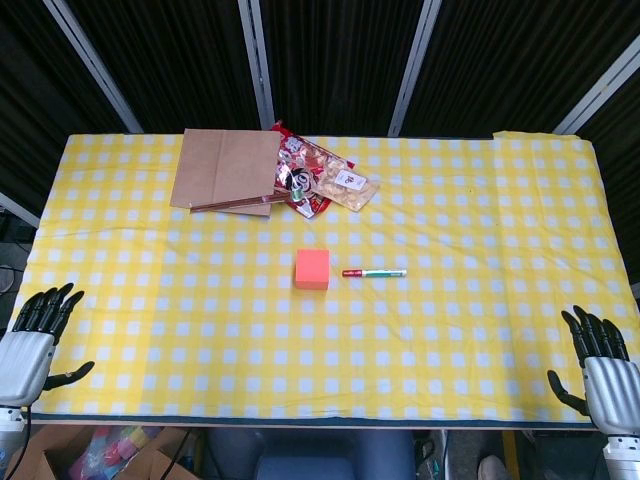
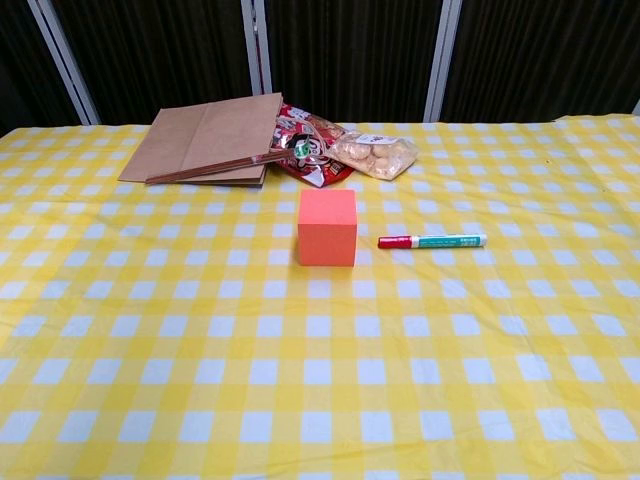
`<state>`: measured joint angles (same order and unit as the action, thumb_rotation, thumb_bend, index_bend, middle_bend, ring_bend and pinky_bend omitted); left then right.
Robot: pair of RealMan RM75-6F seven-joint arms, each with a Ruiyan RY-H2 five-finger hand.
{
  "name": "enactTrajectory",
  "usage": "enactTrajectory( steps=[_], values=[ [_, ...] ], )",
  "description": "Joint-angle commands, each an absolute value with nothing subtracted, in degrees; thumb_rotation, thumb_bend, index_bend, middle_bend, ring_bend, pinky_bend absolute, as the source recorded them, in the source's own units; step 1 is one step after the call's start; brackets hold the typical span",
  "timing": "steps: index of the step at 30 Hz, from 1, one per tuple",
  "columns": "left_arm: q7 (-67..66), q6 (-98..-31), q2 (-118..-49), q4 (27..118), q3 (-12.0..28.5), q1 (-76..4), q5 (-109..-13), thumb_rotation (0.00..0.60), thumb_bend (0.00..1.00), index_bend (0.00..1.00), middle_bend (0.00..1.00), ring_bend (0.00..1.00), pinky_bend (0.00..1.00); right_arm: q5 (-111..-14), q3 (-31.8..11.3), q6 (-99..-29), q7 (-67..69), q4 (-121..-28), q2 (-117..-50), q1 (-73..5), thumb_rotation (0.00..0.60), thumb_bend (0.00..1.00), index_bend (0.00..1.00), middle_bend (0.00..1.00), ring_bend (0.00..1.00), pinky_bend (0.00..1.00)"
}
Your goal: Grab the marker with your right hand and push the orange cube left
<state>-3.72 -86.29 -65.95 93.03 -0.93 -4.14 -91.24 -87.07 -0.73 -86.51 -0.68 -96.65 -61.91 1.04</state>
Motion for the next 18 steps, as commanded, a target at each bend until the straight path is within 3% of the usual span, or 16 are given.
enactTrajectory(
  steps=[1, 18],
  values=[
    [-3.88, -86.37, -66.01, 93.10, -0.87, -4.08, -91.11, 0.600, 0.00, 0.00, 0.00, 0.00, 0.00, -87.18, -0.67, -86.61, -0.67, -96.67, -61.91, 1.10, 0.600, 0.41, 0.00, 0.00, 0.00, 0.00],
    [-2.81, -86.06, -65.54, 93.42, -1.00, -4.29, -91.42, 0.600, 0.00, 0.00, 0.00, 0.00, 0.00, -84.77, -2.63, -82.54, -0.35, -100.51, -61.24, -1.78, 0.600, 0.41, 0.00, 0.00, 0.00, 0.00]
  ],
)
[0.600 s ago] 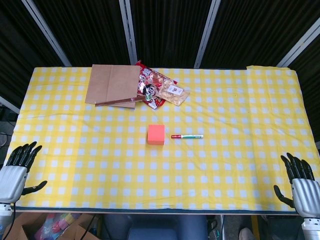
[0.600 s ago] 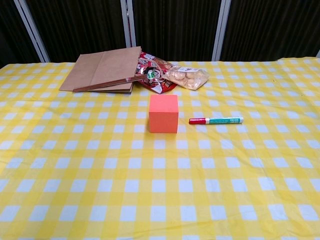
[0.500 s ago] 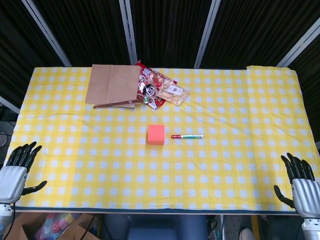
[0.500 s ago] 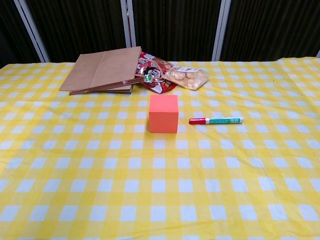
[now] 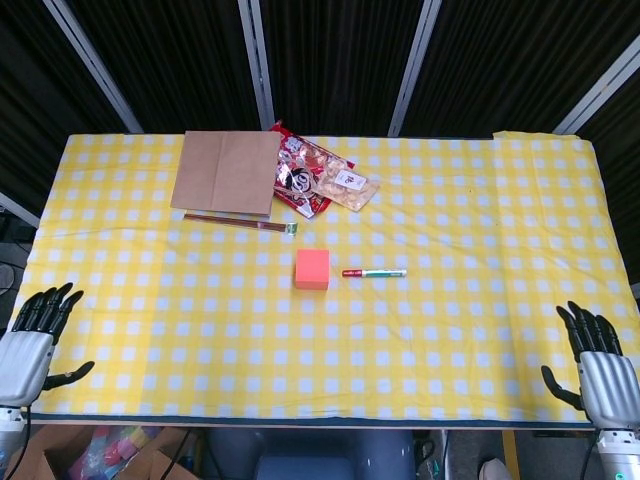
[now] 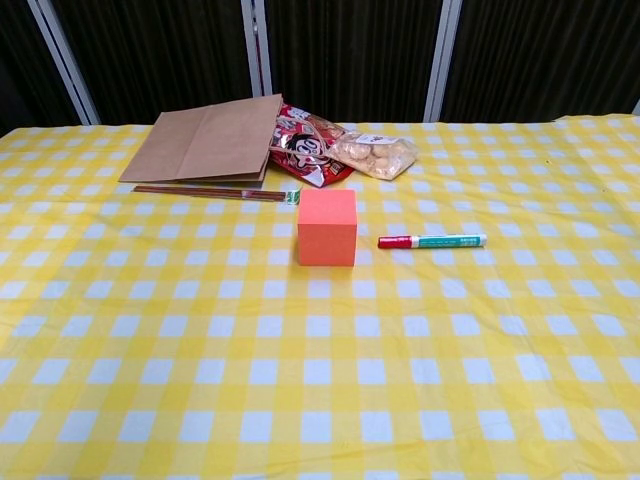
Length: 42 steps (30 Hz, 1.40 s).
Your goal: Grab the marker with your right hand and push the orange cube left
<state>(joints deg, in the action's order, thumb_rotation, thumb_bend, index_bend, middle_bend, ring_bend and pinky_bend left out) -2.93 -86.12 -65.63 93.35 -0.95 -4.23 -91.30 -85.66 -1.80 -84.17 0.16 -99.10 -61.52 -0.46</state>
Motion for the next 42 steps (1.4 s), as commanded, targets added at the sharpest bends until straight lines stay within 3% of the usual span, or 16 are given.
enactTrajectory(
  steps=[1, 4, 11, 18, 33, 42],
  values=[
    [-2.74, -86.02, -65.47, 93.50, -1.04, -4.32, -91.49, 0.600, 0.00, 0.00, 0.00, 0.00, 0.00, -84.40, -3.19, -81.64, -1.01, -101.27, -61.20, -2.64, 0.600, 0.41, 0.00, 0.00, 0.00, 0.00],
    [-2.58, -85.93, -65.32, 93.62, -1.10, -4.36, -91.55, 0.600, 0.00, 0.00, 0.00, 0.00, 0.00, -82.91, -5.27, -79.03, -4.17, -103.06, -61.60, -5.50, 0.600, 0.39, 0.01, 0.00, 0.00, 0.00],
    [-2.00, -85.68, -65.06, 93.74, -0.96, -4.50, -91.22, 0.600, 0.00, 0.00, 0.00, 0.00, 0.00, -73.87, -11.15, -69.18, -12.29, -107.54, -63.89, -14.46, 0.600, 0.36, 0.16, 0.00, 0.00, 0.00],
    [-1.23, -84.41, -64.30, 94.38, -0.94, -4.87, -90.28, 0.600, 0.00, 0.00, 0.00, 0.00, 0.00, -61.92, -15.82, -62.84, -23.55, -105.63, -70.81, -24.28, 0.600, 0.35, 0.28, 0.04, 0.00, 0.00],
    [0.60, -81.27, -62.64, 95.59, -0.95, -5.99, -88.44, 0.600, 0.00, 0.00, 0.00, 0.00, 0.00, -45.39, -17.31, -56.58, -33.46, -89.57, -86.61, -38.34, 0.600, 0.33, 0.35, 0.10, 0.00, 0.00],
    [0.66, -80.73, -62.36, 95.99, -0.94, -6.17, -87.92, 0.600, 0.00, 0.00, 0.00, 0.00, 0.00, -41.36, -16.90, -55.36, -33.84, -83.51, -90.65, -41.55, 0.600, 0.33, 0.35, 0.10, 0.00, 0.00]
  ],
)
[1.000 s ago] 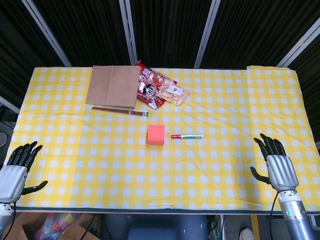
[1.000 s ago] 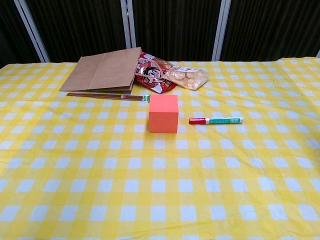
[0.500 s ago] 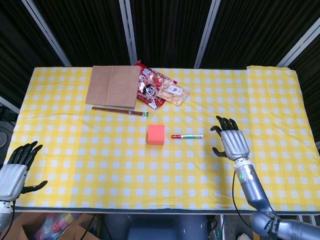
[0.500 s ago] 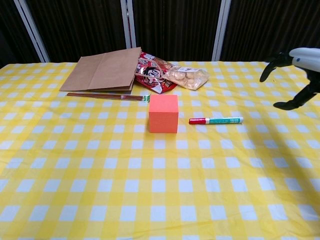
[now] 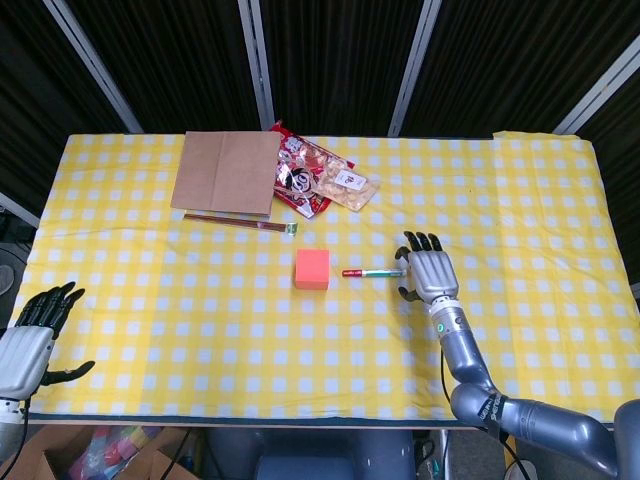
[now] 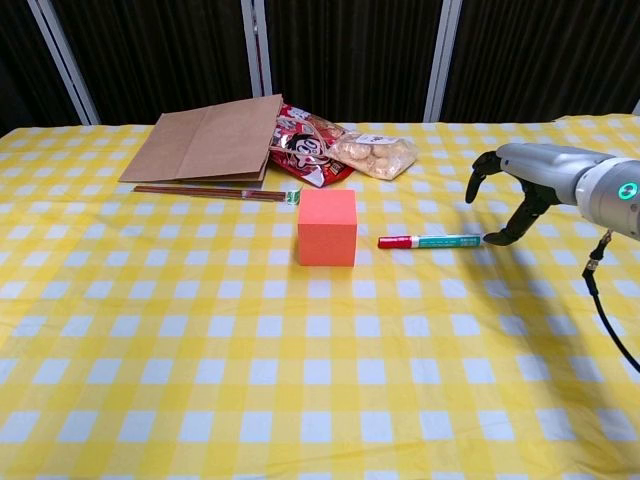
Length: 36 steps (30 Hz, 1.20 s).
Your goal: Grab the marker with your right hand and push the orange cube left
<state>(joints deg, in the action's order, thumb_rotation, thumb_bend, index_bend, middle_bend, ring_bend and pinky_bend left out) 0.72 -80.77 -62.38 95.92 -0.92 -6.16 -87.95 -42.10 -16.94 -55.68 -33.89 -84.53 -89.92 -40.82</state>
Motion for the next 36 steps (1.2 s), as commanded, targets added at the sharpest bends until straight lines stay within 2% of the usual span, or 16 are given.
enactTrajectory(
  steps=[1, 16, 33, 36],
  values=[
    [0.63, -80.72, -62.36, 96.03, -0.93, -6.19, -87.91, 0.600, 0.00, 0.00, 0.00, 0.00, 0.00, -41.15, -16.94, -55.32, -33.74, -83.22, -90.82, -41.73, 0.600, 0.33, 0.35, 0.10, 0.00, 0.00],
    [0.66, -80.40, -62.32, 96.26, -0.84, -6.40, -87.56, 0.600, 0.00, 0.00, 0.00, 0.00, 0.00, -36.25, -16.53, -53.36, -33.11, -76.81, -94.94, -44.92, 0.600, 0.33, 0.35, 0.10, 0.00, 0.00],
    [1.14, -80.29, -62.15, 96.44, -0.83, -6.50, -87.39, 0.600, 0.00, 0.00, 0.00, 0.00, 0.00, -35.14, -16.34, -51.53, -29.31, -69.78, -99.41, -46.02, 0.600, 0.33, 0.44, 0.13, 0.00, 0.00],
    [1.21, -80.31, -62.17, 96.44, -0.80, -6.51, -87.36, 0.600, 0.00, 0.00, 0.00, 0.00, 0.00, -35.42, -16.28, -51.30, -28.75, -68.90, -99.98, -46.11, 0.600, 0.36, 0.46, 0.13, 0.00, 0.00]
  ],
)
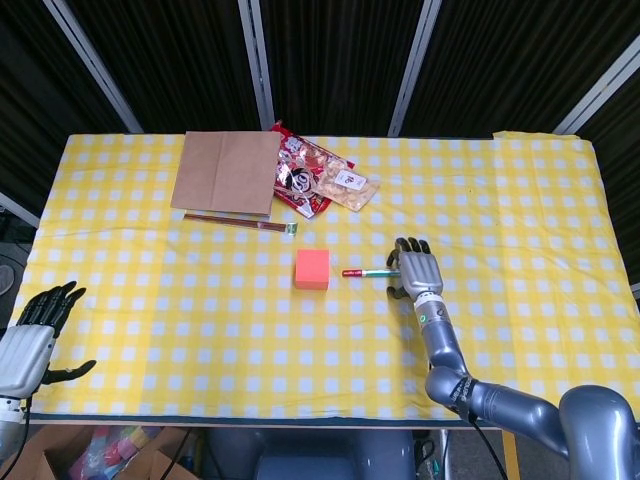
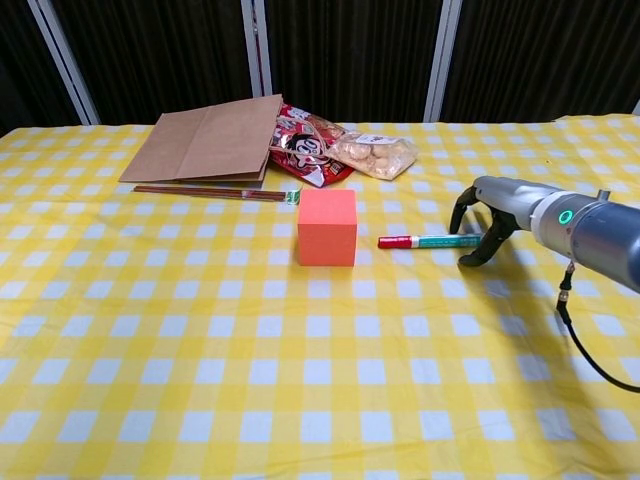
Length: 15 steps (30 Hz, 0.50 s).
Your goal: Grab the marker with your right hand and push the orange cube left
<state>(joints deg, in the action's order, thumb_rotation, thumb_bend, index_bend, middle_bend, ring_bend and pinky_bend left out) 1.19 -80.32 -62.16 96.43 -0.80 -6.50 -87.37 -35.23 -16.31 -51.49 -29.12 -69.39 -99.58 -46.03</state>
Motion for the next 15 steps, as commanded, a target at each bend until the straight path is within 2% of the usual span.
enactTrajectory(
  steps=[1, 8, 15],
  values=[
    [1.20, -80.30, -62.18, 96.43, -0.80, -6.51, -87.34, 0.600, 0.00, 0.00, 0.00, 0.00, 0.00, -35.50, -16.29, -51.25, -28.49, -68.80, -100.13, -46.10, 0.600, 0.38, 0.47, 0.14, 0.00, 0.00],
    [1.20, -80.23, -62.19, 96.47, -0.80, -6.56, -87.27, 0.600, 0.00, 0.00, 0.00, 0.00, 0.00, -36.22, -16.43, -51.53, -27.51, -68.76, -100.70, -46.12, 0.600, 0.47, 0.58, 0.15, 0.00, 0.00],
    [1.25, -80.22, -62.18, 96.51, -0.83, -6.56, -87.25, 0.600, 0.00, 0.00, 0.00, 0.00, 0.00, -37.37, -16.65, -52.46, -27.14, -70.36, -99.99, -46.06, 0.600, 0.48, 0.59, 0.15, 0.00, 0.00]
  ],
)
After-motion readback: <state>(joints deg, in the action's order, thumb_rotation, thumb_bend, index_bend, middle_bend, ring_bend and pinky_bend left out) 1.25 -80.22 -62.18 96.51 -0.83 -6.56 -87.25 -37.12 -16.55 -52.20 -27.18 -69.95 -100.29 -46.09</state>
